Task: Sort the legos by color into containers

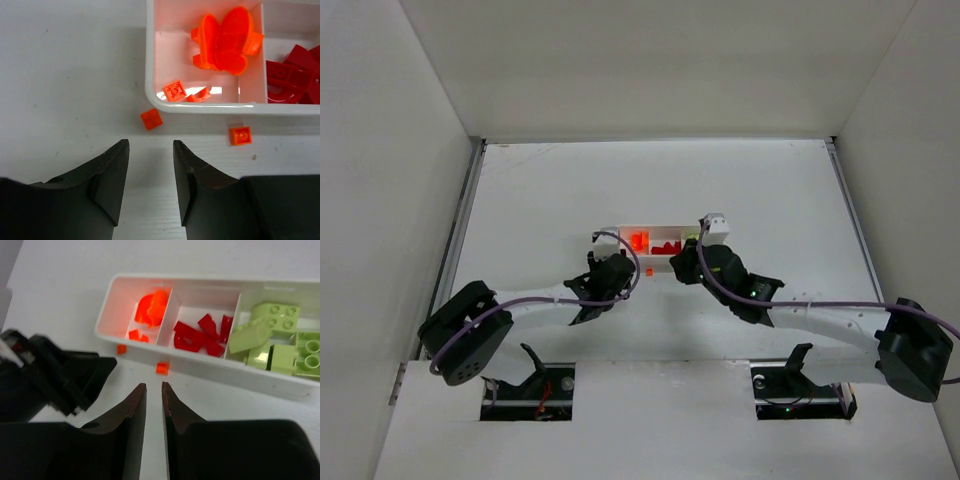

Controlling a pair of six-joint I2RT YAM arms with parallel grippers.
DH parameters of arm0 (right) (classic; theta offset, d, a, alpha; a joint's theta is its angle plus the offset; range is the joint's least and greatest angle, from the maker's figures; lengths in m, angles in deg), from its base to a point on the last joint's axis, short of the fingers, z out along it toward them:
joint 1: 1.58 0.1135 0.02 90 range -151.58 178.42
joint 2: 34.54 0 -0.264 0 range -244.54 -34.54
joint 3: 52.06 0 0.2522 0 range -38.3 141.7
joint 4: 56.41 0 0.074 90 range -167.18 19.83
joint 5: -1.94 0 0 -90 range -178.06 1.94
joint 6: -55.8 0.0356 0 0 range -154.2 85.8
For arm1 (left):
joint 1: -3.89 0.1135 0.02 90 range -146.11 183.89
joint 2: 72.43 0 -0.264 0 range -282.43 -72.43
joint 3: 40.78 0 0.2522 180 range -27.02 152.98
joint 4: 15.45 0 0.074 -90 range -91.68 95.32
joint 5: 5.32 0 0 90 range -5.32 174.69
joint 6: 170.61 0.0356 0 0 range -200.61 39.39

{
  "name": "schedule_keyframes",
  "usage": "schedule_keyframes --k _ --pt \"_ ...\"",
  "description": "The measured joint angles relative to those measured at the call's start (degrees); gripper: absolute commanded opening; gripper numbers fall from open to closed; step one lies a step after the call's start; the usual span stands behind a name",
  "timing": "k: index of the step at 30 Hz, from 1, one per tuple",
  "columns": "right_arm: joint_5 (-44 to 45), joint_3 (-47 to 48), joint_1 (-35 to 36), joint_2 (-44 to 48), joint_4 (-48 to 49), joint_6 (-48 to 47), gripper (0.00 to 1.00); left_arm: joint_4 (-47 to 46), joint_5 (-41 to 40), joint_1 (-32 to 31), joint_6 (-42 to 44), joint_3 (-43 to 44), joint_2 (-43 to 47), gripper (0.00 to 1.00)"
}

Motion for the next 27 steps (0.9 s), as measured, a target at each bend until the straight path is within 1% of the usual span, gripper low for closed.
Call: schedule_keyframes --k 5,11,14,21,27 --pt "-1.4 -5.92 1.31 0.74 4.07 0.07 0.31 0.98 -1.38 0.81 -0.2 1.9 -3.78 0.38" --pt "-2.21 -7.02 1.42 0.61 6.23 0.2 0.33 1.92 -2.73 0.46 -0.66 6.12 -8.28 0.38" --pt "-2.4 -7.04 1.42 0.61 7.17 0.26 0.33 2.01 -3.39 0.39 -0.81 7.34 -10.51 0.34" --pt "-2.78 -7.41 1.42 0.83 7.89 0.31 0.34 2.8 -5.49 0.39 -0.96 8.94 -13.94 0.3" --pt "-2.78 -7.96 1.42 0.96 8.28 0.55 0.34 2.01 -6.69 0.37 -1.05 9.75 -15.28 0.18"
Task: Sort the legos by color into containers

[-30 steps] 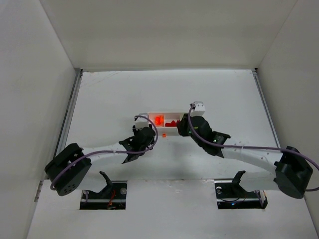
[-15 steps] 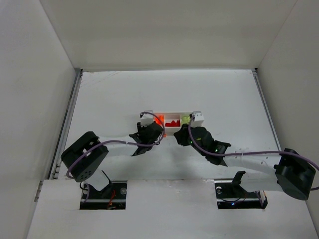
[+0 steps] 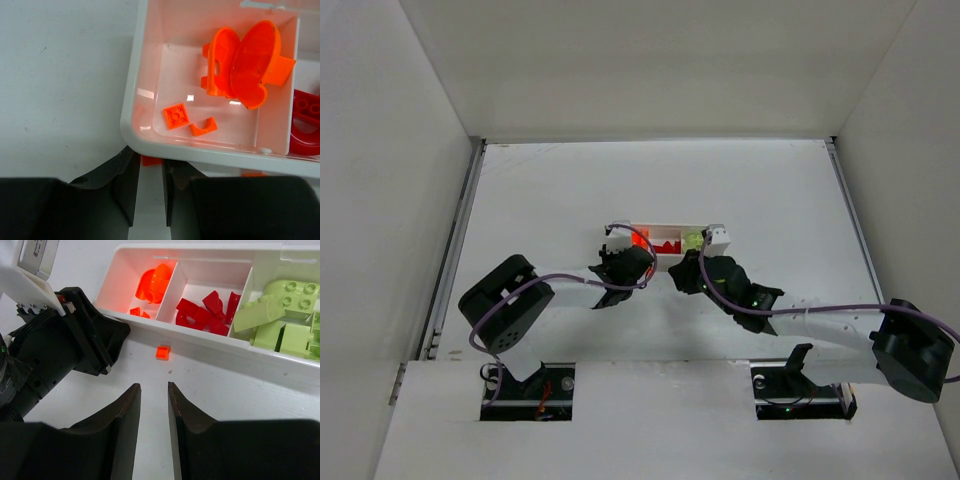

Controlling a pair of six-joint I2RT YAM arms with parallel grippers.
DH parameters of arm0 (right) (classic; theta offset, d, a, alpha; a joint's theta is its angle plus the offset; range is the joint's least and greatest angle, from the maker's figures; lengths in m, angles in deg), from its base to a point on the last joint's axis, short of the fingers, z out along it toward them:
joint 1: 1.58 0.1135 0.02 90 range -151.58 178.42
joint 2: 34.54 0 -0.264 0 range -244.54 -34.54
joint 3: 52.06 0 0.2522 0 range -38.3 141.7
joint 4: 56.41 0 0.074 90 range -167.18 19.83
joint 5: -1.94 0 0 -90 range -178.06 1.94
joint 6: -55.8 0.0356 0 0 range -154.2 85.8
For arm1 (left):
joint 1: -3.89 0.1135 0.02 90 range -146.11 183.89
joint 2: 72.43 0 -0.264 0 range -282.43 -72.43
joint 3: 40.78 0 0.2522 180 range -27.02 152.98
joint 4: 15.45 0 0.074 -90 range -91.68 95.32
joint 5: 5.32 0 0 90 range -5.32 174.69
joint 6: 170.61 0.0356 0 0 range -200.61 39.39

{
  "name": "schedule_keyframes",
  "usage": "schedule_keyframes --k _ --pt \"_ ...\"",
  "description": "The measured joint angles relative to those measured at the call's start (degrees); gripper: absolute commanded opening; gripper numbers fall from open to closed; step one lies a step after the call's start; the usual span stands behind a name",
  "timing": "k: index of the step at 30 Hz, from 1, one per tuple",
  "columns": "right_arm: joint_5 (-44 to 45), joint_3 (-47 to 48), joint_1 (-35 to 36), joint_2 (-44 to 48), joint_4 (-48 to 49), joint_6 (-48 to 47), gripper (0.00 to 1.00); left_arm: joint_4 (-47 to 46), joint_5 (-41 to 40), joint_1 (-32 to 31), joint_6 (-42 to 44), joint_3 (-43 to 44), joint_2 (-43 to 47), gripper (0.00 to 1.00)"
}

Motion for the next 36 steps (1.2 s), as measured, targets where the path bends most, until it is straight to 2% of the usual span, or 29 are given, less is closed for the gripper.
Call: schedule_keyframes --k 8,15,24,29,36 --pt "0.02 -0.46 -0.04 0.72 0.5 0.57 0.49 -0.07 -0.28 -0.28 -1.2 -2.54 2.34 0.14" --pt "0.04 -0.96 -0.17 1.33 0.85 0.81 0.5 2.82 0.48 -1.44 -2.01 -5.4 7.58 0.14" --pt "0.07 -0.96 -0.15 -0.15 0.83 0.81 0.48 7.67 1.36 -1.7 -0.46 -2.89 20.74 0.15" --pt "0.11 -0.7 0.33 -3.89 0.79 0.81 0.43 6.73 2.73 0.72 2.69 4.42 18.05 0.16" --pt "0.74 1.27 2.25 -8.22 0.81 0.66 0.49 2.45 6.71 4.96 6.8 10.45 6.97 0.19"
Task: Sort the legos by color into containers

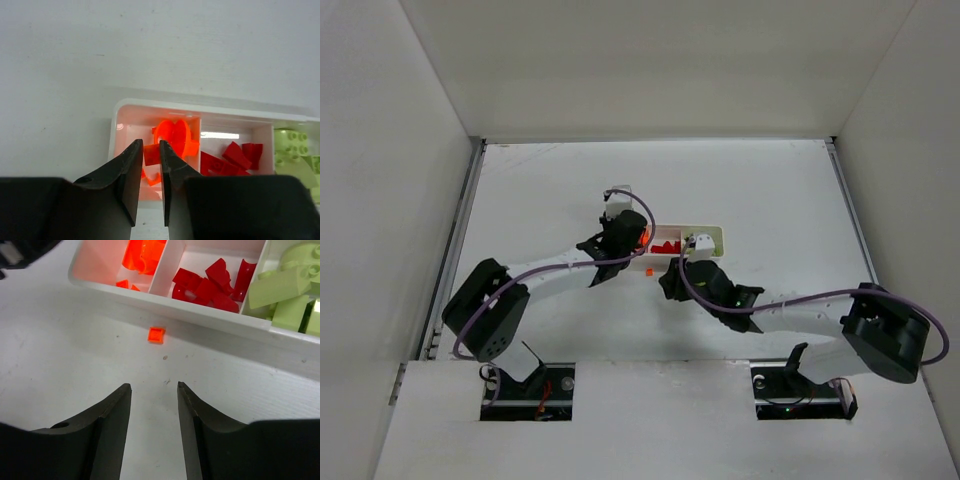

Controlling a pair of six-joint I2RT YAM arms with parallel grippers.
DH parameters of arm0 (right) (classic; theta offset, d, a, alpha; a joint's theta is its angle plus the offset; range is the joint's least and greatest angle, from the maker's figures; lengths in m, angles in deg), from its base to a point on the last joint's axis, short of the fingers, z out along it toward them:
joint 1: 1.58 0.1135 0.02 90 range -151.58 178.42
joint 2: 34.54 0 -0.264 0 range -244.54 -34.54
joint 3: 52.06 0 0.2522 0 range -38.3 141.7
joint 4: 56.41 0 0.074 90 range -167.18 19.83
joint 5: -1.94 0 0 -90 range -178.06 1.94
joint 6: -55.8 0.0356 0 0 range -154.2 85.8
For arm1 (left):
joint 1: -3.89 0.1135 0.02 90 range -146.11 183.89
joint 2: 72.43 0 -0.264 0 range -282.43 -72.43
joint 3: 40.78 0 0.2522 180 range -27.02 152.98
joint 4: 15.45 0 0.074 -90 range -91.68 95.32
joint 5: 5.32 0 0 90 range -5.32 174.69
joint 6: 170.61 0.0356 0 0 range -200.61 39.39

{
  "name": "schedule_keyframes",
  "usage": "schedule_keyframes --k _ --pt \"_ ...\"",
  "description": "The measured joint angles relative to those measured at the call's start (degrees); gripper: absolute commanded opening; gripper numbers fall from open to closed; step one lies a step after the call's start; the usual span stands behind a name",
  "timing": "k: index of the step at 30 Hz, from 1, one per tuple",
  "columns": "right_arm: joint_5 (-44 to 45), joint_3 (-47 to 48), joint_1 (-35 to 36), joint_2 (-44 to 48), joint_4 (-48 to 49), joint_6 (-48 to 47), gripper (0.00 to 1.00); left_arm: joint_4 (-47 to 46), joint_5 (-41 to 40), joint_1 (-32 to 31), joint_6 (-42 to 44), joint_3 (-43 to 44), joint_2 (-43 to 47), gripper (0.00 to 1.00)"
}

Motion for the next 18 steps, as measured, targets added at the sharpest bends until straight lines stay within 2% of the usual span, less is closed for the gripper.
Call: schedule_keyframes --k 2,6,10,14,18 --pt "0.52 0.63 0.57 -1.05 0.02 -0.04 0.49 -0.31 0.94 0.92 0.59 0.22 -2.38 0.26" --pt "2.14 2.47 2.1 -4.17 0.02 -0.07 0.51 -0.66 1.99 1.88 1.42 0.2 -4.52 0.47" --pt "4.66 4.5 3.8 -8.2 0.0 -0.15 0.51 -3.72 2.78 1.88 1.77 -0.87 -3.04 0.57" --pt "7.28 6.75 4.59 -12.63 -0.07 -0.07 0.51 -7.23 3.1 2.19 1.75 -7.89 6.1 0.66" --pt "10.64 10.29 5.22 -18.12 -0.31 -0.09 0.51 -10.78 2.99 4.22 1.01 -16.7 18.84 0.8"
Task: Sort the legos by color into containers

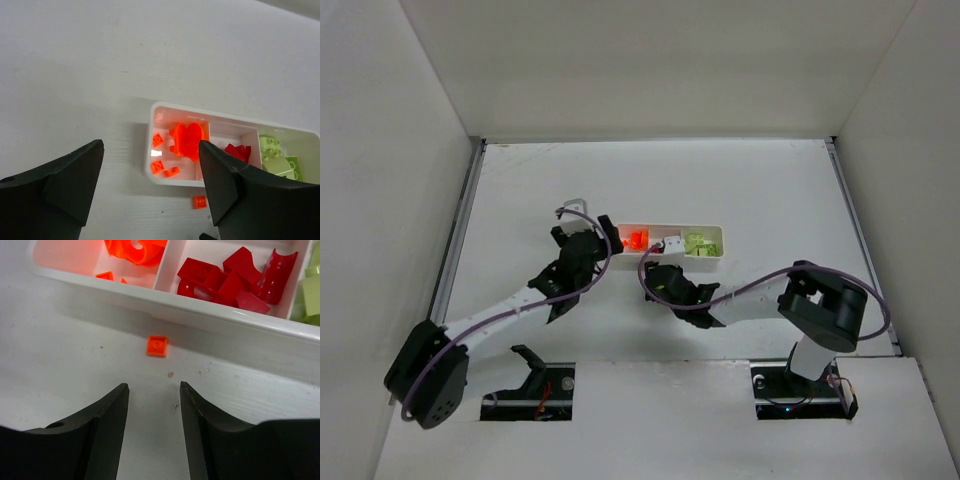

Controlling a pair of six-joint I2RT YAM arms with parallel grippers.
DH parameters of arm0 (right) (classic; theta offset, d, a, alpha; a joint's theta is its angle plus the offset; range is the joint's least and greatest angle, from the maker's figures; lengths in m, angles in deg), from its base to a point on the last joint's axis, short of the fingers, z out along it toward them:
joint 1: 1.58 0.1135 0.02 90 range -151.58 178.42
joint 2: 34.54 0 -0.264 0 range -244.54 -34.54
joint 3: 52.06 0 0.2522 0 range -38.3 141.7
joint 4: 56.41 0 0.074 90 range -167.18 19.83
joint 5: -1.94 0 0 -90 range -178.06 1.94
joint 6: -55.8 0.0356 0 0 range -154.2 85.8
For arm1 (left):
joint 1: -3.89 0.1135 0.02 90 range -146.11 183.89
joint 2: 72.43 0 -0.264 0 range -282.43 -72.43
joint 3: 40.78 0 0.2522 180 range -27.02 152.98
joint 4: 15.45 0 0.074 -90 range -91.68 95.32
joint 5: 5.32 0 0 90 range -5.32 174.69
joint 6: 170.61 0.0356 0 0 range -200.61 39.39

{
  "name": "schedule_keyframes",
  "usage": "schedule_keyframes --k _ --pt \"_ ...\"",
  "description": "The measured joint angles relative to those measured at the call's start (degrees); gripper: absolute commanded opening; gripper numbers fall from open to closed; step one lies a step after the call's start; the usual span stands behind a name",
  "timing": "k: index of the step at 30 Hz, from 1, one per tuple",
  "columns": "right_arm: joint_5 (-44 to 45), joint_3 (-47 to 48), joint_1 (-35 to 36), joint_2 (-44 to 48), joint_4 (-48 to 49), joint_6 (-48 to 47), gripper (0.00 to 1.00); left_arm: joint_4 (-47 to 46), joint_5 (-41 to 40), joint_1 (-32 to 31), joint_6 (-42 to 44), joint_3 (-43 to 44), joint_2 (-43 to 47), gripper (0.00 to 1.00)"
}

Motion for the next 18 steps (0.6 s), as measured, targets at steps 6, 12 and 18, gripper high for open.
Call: schedule_keyframes --k 6,12,18 --pt "3.74 4.85 0.46 -6.01 -1.46 -0.24 0.51 -1.84 -1.05 5.62 -3.04 -12.22 14.51 1.0" --pt "6.95 8.66 0.66 -9.99 -1.97 -0.07 0.47 -1.05 -2.03 11.3 -6.84 -19.23 19.08 1.0" --pt "11.34 11.04 1.4 -12.87 -1.88 1.53 0.35 -2.12 -1.51 11.28 -8.76 -19.63 16.87 1.0"
